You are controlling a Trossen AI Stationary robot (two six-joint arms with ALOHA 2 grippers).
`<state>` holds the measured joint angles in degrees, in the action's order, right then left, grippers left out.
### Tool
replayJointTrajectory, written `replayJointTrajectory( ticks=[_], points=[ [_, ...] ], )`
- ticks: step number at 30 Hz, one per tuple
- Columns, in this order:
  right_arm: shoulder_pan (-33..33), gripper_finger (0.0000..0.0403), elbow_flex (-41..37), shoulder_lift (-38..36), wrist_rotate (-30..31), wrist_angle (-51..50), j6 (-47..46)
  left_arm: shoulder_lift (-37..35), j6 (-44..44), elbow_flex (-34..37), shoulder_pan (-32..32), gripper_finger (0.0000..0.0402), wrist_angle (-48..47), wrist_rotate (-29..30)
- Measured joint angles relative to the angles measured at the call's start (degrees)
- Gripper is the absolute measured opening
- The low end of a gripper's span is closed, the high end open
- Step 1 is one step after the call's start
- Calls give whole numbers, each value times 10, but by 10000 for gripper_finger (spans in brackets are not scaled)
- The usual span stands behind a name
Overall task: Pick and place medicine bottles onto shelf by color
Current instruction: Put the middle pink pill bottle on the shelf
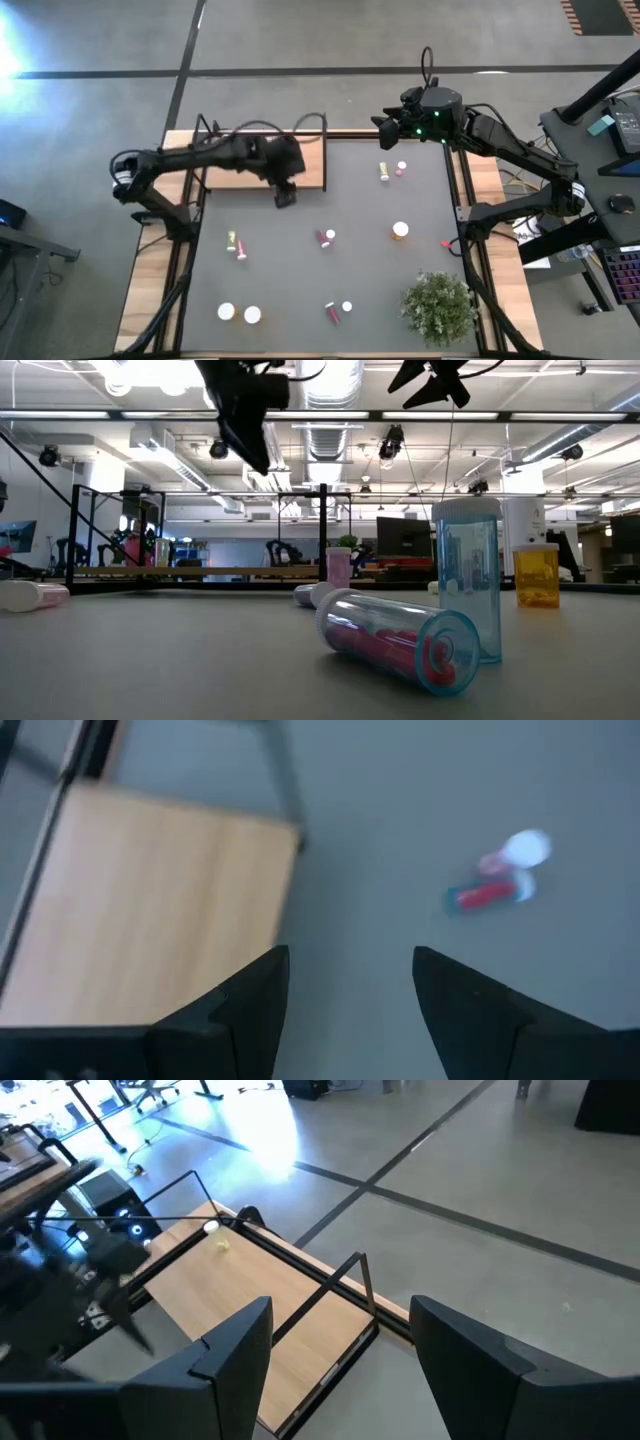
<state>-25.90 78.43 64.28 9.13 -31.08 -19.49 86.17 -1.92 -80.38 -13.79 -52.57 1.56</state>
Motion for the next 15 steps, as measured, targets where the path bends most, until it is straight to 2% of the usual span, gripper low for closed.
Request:
replayJointTrajectory(
  ticks=[7, 12, 15],
  points=[
    [0, 226, 0, 0, 0, 0, 0, 8, 22, 35, 54, 197, 82, 0],
    [0, 226, 0, 0, 0, 0, 0, 8, 83, 76, 82, 197, 169, 1],
    [0, 226, 0, 0, 0, 0, 0, 8, 103, 117, 102, 197, 252, 1]
  ],
)
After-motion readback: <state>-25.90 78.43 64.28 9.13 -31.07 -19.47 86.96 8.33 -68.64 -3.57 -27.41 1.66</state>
